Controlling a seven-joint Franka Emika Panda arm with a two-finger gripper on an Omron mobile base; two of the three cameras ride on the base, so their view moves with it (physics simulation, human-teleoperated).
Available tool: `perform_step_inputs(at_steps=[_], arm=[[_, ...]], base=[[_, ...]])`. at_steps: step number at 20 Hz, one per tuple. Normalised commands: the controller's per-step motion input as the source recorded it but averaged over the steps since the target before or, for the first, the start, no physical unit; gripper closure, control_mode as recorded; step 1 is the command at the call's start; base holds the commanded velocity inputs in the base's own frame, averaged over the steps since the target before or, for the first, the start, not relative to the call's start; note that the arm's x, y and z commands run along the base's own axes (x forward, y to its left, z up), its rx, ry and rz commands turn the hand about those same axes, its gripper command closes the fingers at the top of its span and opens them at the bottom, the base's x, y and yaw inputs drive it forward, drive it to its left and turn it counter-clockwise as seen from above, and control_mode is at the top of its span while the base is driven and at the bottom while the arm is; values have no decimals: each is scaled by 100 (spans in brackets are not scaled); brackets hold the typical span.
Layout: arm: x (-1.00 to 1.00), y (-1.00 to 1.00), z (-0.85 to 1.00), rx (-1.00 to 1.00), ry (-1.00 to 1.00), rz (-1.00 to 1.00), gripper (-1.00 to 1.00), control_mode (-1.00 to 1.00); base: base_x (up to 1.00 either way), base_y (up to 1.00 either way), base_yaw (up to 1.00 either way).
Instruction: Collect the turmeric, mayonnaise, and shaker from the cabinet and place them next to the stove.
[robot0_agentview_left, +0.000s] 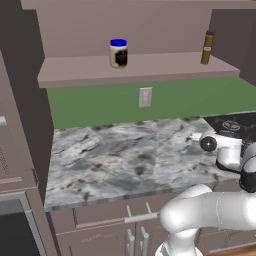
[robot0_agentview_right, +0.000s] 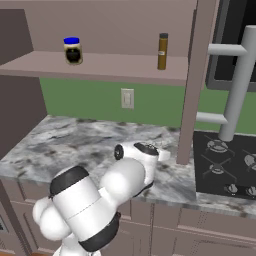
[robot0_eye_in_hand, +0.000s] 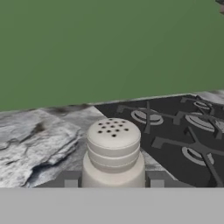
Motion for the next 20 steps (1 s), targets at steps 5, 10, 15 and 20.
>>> perform_step_inputs(at_steps=[5,10,15,20], arm=[[0,1,0,0,0,0,100,-100],[0,0,-4,0,-1,0,100,-100],[-3,0,-14,0,-4,0,100,-100],[-2,0,-14,0,-5,0,-100,-100]], base=[[0,0,0],[0,0,0],[0,0,0],[0,0,0]])
